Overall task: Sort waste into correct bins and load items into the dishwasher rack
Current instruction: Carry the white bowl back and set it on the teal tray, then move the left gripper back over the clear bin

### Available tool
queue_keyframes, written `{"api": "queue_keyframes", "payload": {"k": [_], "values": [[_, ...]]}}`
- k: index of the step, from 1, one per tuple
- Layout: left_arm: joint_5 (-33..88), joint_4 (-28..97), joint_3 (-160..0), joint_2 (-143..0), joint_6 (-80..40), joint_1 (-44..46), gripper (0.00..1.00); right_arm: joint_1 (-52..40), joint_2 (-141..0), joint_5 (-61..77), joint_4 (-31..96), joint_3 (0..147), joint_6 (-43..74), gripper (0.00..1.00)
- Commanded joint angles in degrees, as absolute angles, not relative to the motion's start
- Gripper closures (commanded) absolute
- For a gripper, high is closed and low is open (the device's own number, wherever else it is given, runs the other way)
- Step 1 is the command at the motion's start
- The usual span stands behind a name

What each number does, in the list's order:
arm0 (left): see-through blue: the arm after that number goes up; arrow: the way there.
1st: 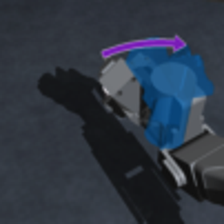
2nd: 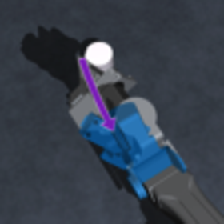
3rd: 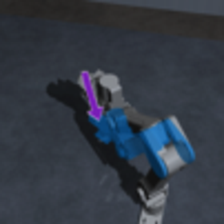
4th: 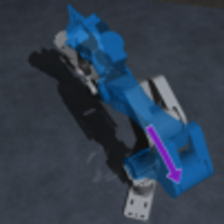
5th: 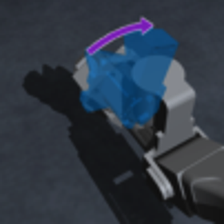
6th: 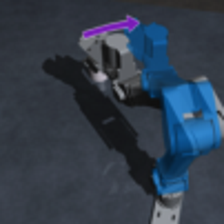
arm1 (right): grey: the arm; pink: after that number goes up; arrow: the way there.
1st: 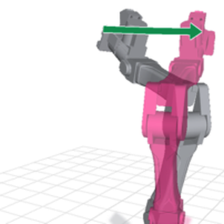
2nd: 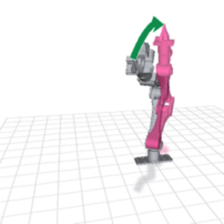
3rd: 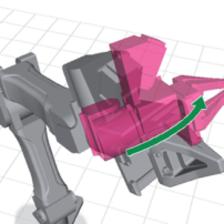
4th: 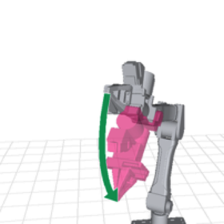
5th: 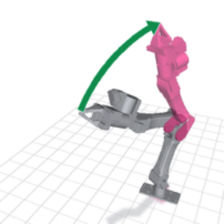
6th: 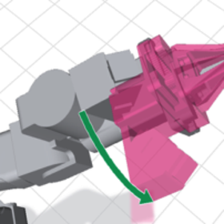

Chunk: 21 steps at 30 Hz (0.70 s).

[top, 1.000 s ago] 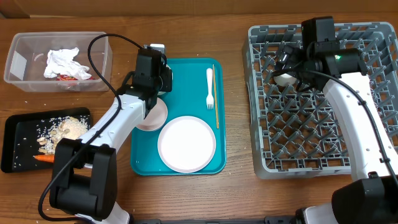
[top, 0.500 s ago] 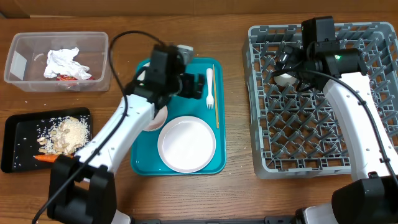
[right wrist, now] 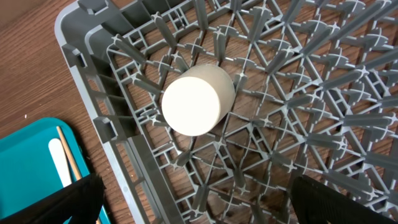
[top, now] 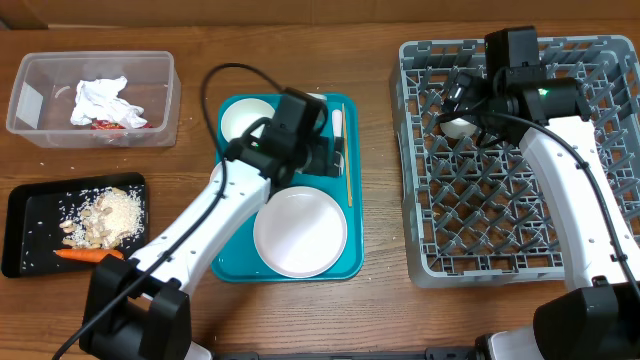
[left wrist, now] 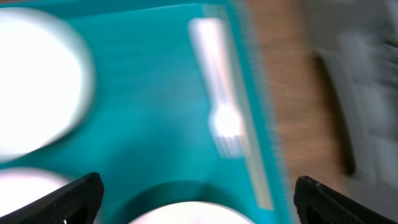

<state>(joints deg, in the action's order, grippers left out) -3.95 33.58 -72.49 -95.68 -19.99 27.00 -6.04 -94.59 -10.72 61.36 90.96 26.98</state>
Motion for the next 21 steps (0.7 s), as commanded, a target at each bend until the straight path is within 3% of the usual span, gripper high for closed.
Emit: {"api": "queue_keyframes", "payload": {"k": [1,7,11,13,14,18,21], "values": [[-23.2,37.0,-76.1,-92.4,-28.8,21.7,0.00,-6.0,-94.5,-10.9,61.2,91.1,27.0,0.00],[-32.9,38.8,-78.0,-86.5,-28.8,11.7,0.00,-6.0,-94.5,-10.9,61.2,91.1,27.0,0.00],[-13.4,39.0,-78.7,-82.7,-29.8,-1.6,0.00,-6.0,-94.5,-10.9,61.2,91.1,27.0,0.00],[7.9,40.8,-78.6,-83.9,-30.0,-12.2,0.00,-6.0,-94.5,-10.9,61.2,91.1,27.0,0.00],[11.8,41.5,-78.6,-84.3,-30.0,-14.6,0.00,-6.0,-94.5,-10.9,61.2,91.1,27.0,0.00],[14.7,44.2,-78.6,-86.8,-30.0,-20.3,0.00,-6.0,-94.5,-6.8,60.4,91.1,27.1,0.00],[14.4,47.0,-78.6,-88.4,-30.0,-21.8,0.00,-6.0,-94.5,10.1,61.9,91.1,27.1,0.00]]}}
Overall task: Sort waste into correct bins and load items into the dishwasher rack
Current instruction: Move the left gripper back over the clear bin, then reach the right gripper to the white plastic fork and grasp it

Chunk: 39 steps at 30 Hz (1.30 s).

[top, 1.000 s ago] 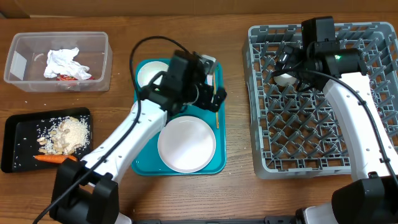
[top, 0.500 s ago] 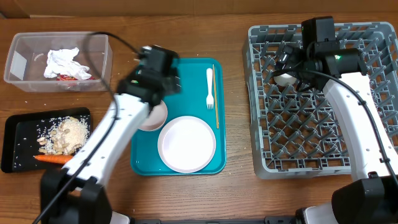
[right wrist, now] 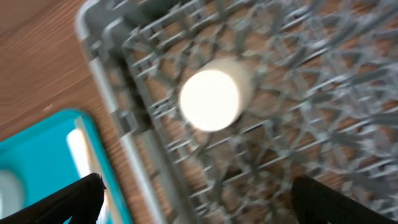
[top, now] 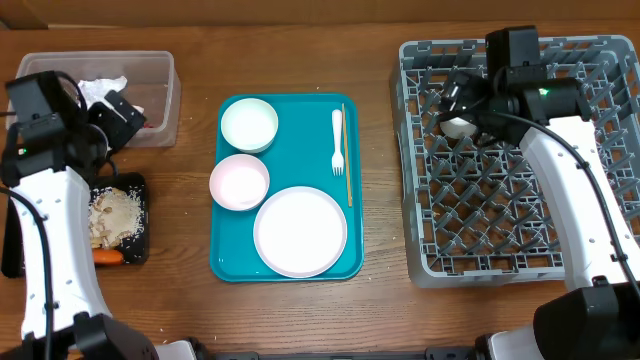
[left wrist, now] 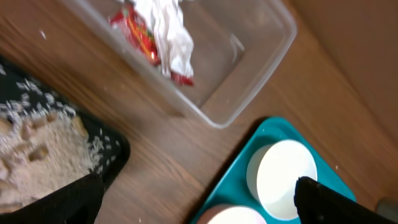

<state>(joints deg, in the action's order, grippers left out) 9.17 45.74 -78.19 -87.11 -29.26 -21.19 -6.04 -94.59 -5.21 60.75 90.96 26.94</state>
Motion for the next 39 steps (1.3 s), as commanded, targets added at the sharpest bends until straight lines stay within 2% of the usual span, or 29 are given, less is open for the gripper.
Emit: {"api": "queue_keyframes", "payload": {"k": [1,3,4,8,15,19,27,39], "values": [[14.4,47.0,-78.6,-88.5,-30.0,-21.7,0.00,-6.0,-94.5,14.8,60.8,91.1,27.0,0.00],[14.4,46.9,-78.6,-88.6,-30.0,-21.7,0.00,-7.9,-94.5,30.7,55.6,91.1,20.5,0.00],[14.4,46.9,-78.6,-88.6,-30.0,-21.7,0.00,-9.3,-94.5,30.7,54.5,91.1,20.0,0.00],[14.4,46.9,-78.6,-88.6,-30.0,-21.7,0.00,-21.1,-95.1,15.6,52.4,91.1,19.9,0.00],[14.4,46.9,-78.6,-88.6,-30.0,-21.7,0.00,-35.7,-103.4,-0.8,46.0,91.1,23.8,0.00],[14.4,46.9,-78.6,-88.6,-30.0,-21.7,0.00,-36.2,-110.7,-3.2,41.5,91.1,27.8,0.11],[14.4,46.9,-78.6,-88.6,-30.0,-21.7,0.00,-35.2,-120.1,-4.7,36.9,91.1,28.8,0.17],[14.4,46.9,-78.6,-88.6,-30.0,-21.7,0.00,-35.1,-124.5,-9.0,34.5,91.1,30.0,0.16]]}}
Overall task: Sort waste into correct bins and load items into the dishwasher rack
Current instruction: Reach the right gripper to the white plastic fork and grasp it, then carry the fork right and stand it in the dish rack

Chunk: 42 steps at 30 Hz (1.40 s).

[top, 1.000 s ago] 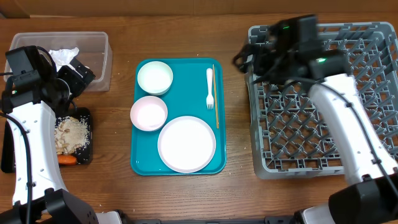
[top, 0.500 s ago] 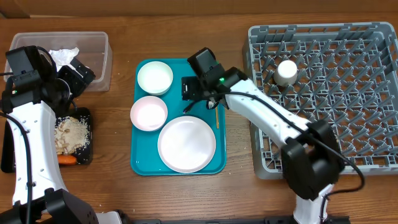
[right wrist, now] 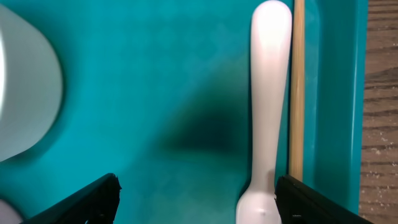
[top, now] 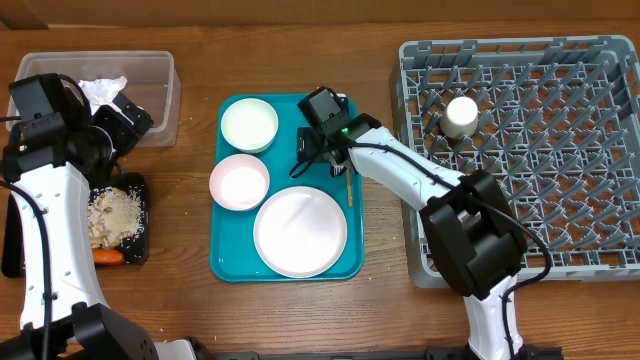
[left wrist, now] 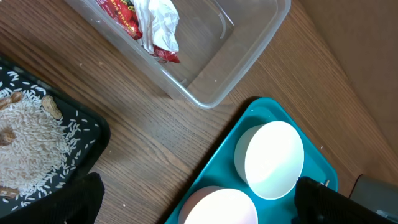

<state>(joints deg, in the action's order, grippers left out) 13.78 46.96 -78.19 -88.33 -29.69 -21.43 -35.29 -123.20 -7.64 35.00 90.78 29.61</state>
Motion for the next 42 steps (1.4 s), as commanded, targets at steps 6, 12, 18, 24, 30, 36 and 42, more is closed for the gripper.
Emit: {"api": "queue_keyframes", "payload": {"k": [6,12,18,24,30,36,42], "values": [[14.4,46.9,-78.6,-88.6,-30.0,-21.7,0.00,-35.1,-124.8,-9.6,34.0,91.1,30.1,0.16],[14.4,46.9,-78.6,-88.6,-30.0,-21.7,0.00,-35.1,-127.0,-9.6,33.0,91.1,30.0,0.16],[14.4,46.9,-78.6,-88.6,-30.0,-21.7,0.00,-35.1,-127.6,-9.6,32.9,91.1,30.0,0.20],[14.4,46.9,-78.6,-88.6,-30.0,-21.7,0.00,-35.1,-127.6,-9.6,33.4,91.1,30.1,0.51],[14.4,46.9,-78.6,-88.6,-30.0,-21.7,0.00,-35.1,-127.6,-9.6,33.7,91.1,30.1,0.68],[14.4,46.9,-78.6,-88.6,-30.0,-21.7,0.00,-35.1,-127.4,-9.4,34.9,91.7,30.1,0.78],[14.4,46.9,-78.6,-88.6,-30.0,-21.7,0.00,-35.1,-125.6,-8.8,37.4,93.1,30.3,0.89]]}}
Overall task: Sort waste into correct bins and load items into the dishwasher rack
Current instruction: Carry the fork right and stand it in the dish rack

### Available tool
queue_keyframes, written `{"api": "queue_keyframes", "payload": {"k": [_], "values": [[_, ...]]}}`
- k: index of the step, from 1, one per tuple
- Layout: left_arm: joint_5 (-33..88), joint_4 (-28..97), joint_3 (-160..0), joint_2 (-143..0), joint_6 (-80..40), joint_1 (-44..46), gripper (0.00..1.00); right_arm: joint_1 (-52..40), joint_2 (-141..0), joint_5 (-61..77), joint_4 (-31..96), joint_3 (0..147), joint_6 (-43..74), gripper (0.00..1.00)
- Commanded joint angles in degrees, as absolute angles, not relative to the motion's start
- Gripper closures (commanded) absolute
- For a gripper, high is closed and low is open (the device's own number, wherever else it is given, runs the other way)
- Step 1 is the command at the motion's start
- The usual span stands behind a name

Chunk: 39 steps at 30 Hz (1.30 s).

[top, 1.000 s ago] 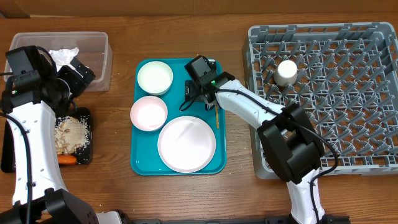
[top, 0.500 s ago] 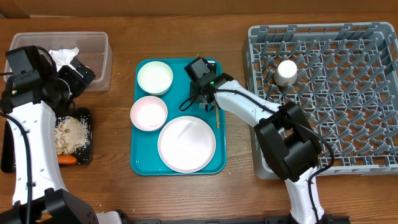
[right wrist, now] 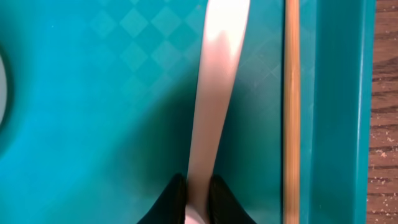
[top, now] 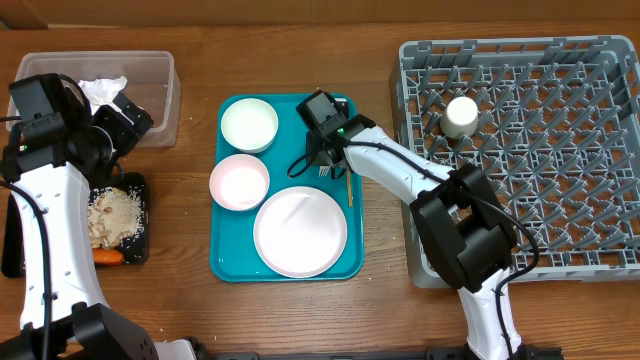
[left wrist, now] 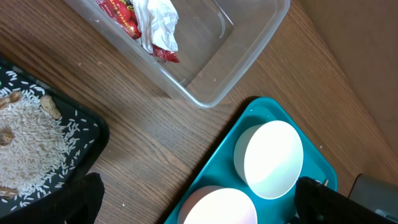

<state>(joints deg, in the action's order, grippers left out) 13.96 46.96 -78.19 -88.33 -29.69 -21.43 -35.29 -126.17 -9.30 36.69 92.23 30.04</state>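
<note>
My right gripper is shut on the handle of a white fork lying on the teal tray, beside a wooden chopstick. In the overhead view the right gripper is down at the tray's upper right. The tray also carries a white plate, a pink bowl and a pale bowl. A white cup lies in the grey rack. My left gripper hangs open and empty, high between the bins and the tray.
A clear bin at the back left holds tissue and red wrappers. A black tray at the left edge holds rice, nuts and a carrot. Bare wood lies between the teal tray and the rack.
My right gripper was open just above the fork; now it is lower and shut on the fork's handle. The left arm has not moved.
At first my left gripper was over the teal tray by the fork, my right over the cup in the rack. Then the left arm stood over the bins at the left. Later the right gripper was open over the fork, and now it grips it.
</note>
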Motion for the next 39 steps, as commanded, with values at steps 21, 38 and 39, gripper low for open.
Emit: {"api": "queue_keyframes", "payload": {"k": [21,38,39], "values": [[14.4,46.9,-78.6,-88.6,-30.0,-21.7,0.00,-18.0,-94.0,0.4,55.5,93.1,22.1,0.96],[14.4,46.9,-78.6,-88.6,-30.0,-21.7,0.00,-12.0,-104.6,0.1,56.0,90.5,7.7,0.95],[14.4,46.9,-78.6,-88.6,-30.0,-21.7,0.00,-12.0,-104.5,0.1,56.0,90.5,8.6,0.95]]}}
